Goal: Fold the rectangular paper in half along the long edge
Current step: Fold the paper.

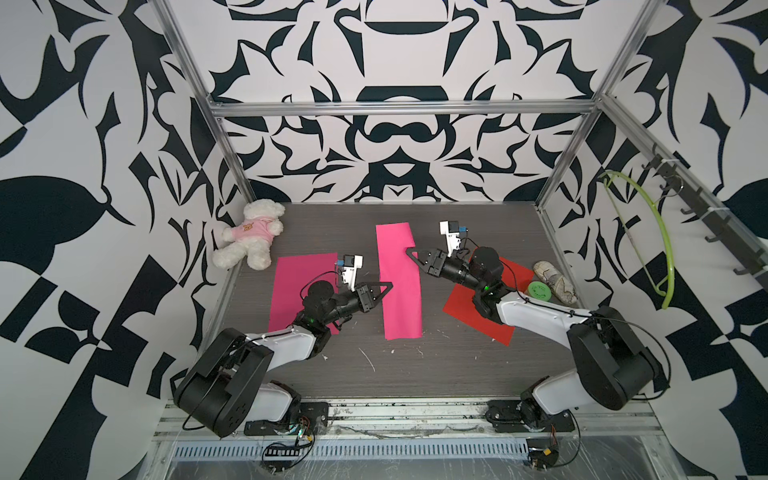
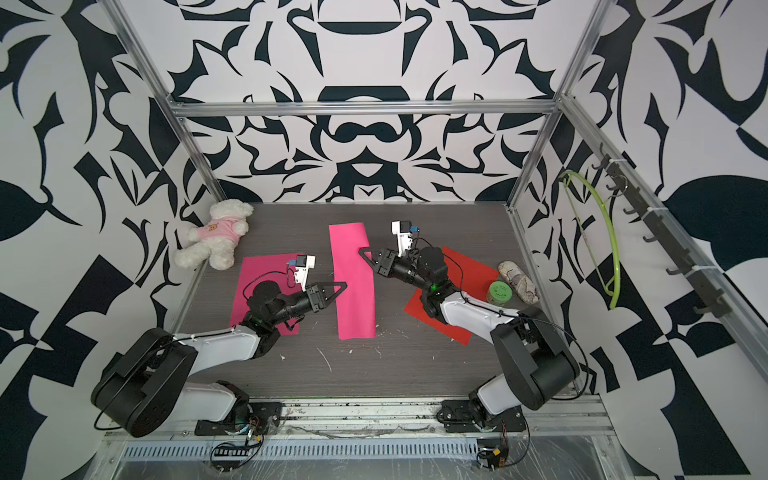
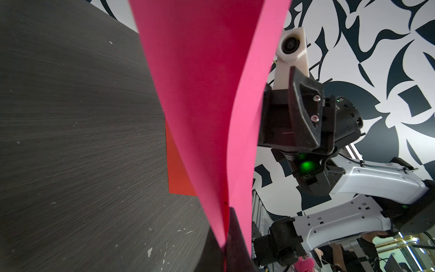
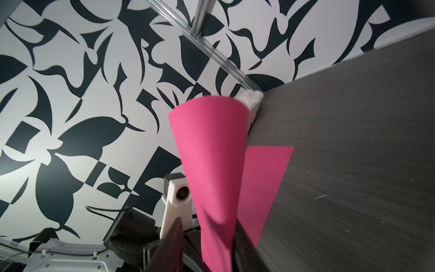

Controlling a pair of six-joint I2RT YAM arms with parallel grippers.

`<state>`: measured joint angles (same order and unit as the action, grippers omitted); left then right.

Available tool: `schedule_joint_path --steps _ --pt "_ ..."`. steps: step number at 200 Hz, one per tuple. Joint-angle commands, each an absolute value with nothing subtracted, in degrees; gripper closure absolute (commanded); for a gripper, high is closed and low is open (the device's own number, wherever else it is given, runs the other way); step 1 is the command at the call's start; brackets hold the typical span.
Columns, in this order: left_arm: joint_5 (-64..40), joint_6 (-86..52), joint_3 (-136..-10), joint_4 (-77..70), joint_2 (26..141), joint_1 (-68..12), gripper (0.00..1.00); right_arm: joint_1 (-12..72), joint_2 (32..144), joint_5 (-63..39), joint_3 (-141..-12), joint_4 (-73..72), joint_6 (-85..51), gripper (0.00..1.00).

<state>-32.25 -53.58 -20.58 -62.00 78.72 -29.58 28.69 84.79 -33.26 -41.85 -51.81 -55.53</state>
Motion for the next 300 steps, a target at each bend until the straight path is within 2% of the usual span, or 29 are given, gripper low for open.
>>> schedule_joint_path --steps 1,12,25,37,42,52,70,83,92,98,107,123,135,147,154,164,179,188,195,210,214,218,229,246,259,273,278,288,300 --pt "-32.96 -53.33 -21.68 -63.98 79.6 -29.53 1.0 28.14 83.67 -31.2 -45.05 -54.64 -55.17 1.0" --pt "-33.11 -53.55 -21.71 -64.45 79.95 -29.45 1.0 27.87 83.76 -30.81 -45.58 -54.43 -55.24 0.99" --pt "-33.46 -53.9 -21.88 -65.07 80.37 -29.44 1.0 27.72 83.85 -30.17 -46.2 -54.14 -55.25 0.69" --pt "-33.7 -54.08 -21.92 -65.38 80.59 -29.47 1.0 27.61 84.22 -30.51 -46.98 -54.22 -55.2 0.61" --pt "-33.75 -54.17 -21.89 -65.57 80.68 -29.44 1.0 27.53 84.39 -30.94 -47.33 -54.35 -55.26 0.66" --pt "-33.75 -54.27 -21.88 -65.62 80.68 -29.44 1.0 27.47 84.8 -31.46 -47.98 -54.85 -55.44 1.0" --pt "-33.76 -54.28 -21.71 -65.57 80.43 -29.44 1.0 27.33 85.15 -31.31 -48.58 -55.34 -55.63 1.0" --pt "-33.75 -54.21 -21.67 -65.48 80.26 -29.44 1.0 27.2 85.17 -30.46 -48.78 -55.24 -55.63 0.69" --pt "-33.75 -54.18 -21.53 -65.48 80.24 -29.44 1.0 27.09 85.32 -30.36 -49.15 -55.2 -55.61 0.63" --pt "-33.75 -54.17 -21.53 -65.34 80.22 -29.44 1.0 27.13 85.42 -30.63 -49.42 -55.33 -55.59 0.68" --pt "-33.75 -54.06 -21.53 -65.35 80.38 -29.44 1.0 27.07 85.64 -31.08 -49.94 -55.62 -55.55 1.0" --pt "-33.9 -54.05 -21.63 -65.45 80.64 -29.44 1.0 26.99 85.89 -31.05 -50.6 -55.77 -55.5 1.0" --pt "-34.01 -54.08 -21.67 -65.59 80.84 -29.4 1.0 27.02 85.87 -30.12 -50.95 -55.13 -55.32 0.7" --pt "-34.23 -54.14 -21.71 -65.79 80.95 -29.44 1.0 26.98 86.0 -30.33 -51.36 -54.93 -55.06 0.62" --pt "-34.35 -54.1 -21.72 -65.79 81.03 -29.44 1.0 26.96 86.17 -30.79 -51.71 -54.93 -55.03 0.68" --pt "-34.44 -54.08 -21.71 -65.82 81.12 -29.44 1.0 26.9 86.46 -31.39 -52.2 -54.88 -55.02 1.0" --pt "-34.54 -54.05 -21.71 -65.87 81.12 -29.44 1.0 26.92 86.66 -31.08 -52.46 -54.67 -54.96 1.0" --pt "-34.54 -54.08 -21.65 -65.84 81.06 -29.44 1.0 26.9 86.74 -30.73 -52.62 -54.59 -55.09 0.79" --pt "-34.63 -54.05 -21.63 -65.87 81.04 -29.44 1.0 26.92 86.74 -30.27 -52.63 -54.58 -54.99 0.67" --pt "-34.78 -54.04 -21.53 -65.92 81.04 -29.44 1.0 26.91 86.91 -30.17 -52.91 -54.58 -54.97 0.59" --pt "-34.8 -53.99 -21.53 -65.92 81.04 -29.44 1.0 26.88 86.99 -30.21 -53.06 -54.58 -55.02 0.6" --pt "-34.84 -53.98 -21.53 -65.98 81.04 -29.44 1.0 26.83 87.08 -30.29 -53.24 -54.58 -54.98 0.68" --pt "-34.94 -53.89 -21.53 -65.93 80.88 -29.44 1.0 26.88 87.35 -30.66 -53.66 -54.61 -55.02 1.0" --pt "-34.89 -53.87 -21.37 -65.96 80.95 -29.44 1.0 26.84 87.45 -30.34 -54.05 -54.51 -55.1 1.0" --pt "-34.91 -53.7 -21.32 -65.95 80.94 -29.42 1.0 26.87 87.36 -29.21 -53.84 -54.4 -55.1 0.67" --pt "-34.9 -53.65 -21.19 -66.04 80.95 -29.37 1.0 26.88 87.36 -28.8 -53.93 -54.49 -55.06 0.6" --pt "-34.89 -53.63 -21.14 -66.09 81.01 -29.36 1.0 26.85 87.36 -28.81 -54.02 -54.49 -55.1 0.66" --pt "-34.81 -53.65 -21.14 -66.17 81.04 -29.36 1.0 26.84 87.49 -28.91 -54.15 -54.49 -55.25 1.0" --pt "-34.82 -53.69 -21.1 -66.19 81.08 -29.31 1.0 26.89 87.45 -28.95 -53.99 -54.51 -55.36 1.0"
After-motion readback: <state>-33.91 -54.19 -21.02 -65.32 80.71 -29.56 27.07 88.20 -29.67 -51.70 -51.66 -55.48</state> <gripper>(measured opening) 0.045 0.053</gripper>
